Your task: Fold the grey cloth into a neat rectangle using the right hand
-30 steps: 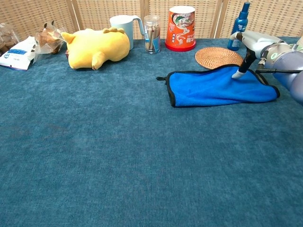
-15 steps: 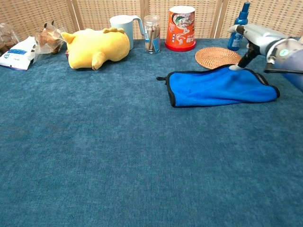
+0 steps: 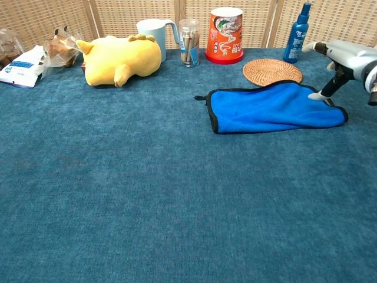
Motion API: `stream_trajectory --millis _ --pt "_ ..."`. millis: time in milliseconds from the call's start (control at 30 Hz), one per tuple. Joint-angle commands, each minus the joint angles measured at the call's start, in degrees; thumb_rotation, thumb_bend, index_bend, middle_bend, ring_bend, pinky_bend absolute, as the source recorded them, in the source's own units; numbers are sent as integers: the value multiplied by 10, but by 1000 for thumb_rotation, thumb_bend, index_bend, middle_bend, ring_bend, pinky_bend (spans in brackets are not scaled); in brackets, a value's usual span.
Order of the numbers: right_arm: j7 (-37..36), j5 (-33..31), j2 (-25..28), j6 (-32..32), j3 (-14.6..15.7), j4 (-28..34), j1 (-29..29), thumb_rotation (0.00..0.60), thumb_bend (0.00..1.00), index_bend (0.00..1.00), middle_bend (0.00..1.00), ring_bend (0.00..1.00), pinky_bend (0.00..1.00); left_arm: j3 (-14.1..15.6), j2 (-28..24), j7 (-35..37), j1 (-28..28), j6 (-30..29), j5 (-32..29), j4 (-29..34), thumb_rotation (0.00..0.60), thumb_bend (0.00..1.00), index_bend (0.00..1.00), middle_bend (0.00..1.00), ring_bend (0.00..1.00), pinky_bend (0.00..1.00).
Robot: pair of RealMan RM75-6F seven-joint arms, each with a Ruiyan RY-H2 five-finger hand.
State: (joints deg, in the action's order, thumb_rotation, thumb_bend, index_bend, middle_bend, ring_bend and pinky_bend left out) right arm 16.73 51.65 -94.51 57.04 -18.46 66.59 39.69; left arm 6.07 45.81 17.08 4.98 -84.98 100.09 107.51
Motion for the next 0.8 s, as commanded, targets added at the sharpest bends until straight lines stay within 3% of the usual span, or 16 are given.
stream_trajectory --millis 33,267,533,800 --pt "3 3 2 -1 5 -1 -3 600 241 0 0 0 209 0 0 1 -1 -1 1 0 600 237 66 0 0 61" --pt "8 16 10 0 21 5 -11 600 248 0 0 0 209 1 0 1 0 -1 1 0 600 237 65 0 0 61" --pt "17 49 40 0 64 21 -37 600 259 0 0 0 209 2 0 2 -1 -3 3 1 600 237 65 0 0 61" --pt "14 57 55 -1 76 34 -52 600 268 0 0 0 209 4 0 0 -1 -4 7 2 600 237 65 0 0 61"
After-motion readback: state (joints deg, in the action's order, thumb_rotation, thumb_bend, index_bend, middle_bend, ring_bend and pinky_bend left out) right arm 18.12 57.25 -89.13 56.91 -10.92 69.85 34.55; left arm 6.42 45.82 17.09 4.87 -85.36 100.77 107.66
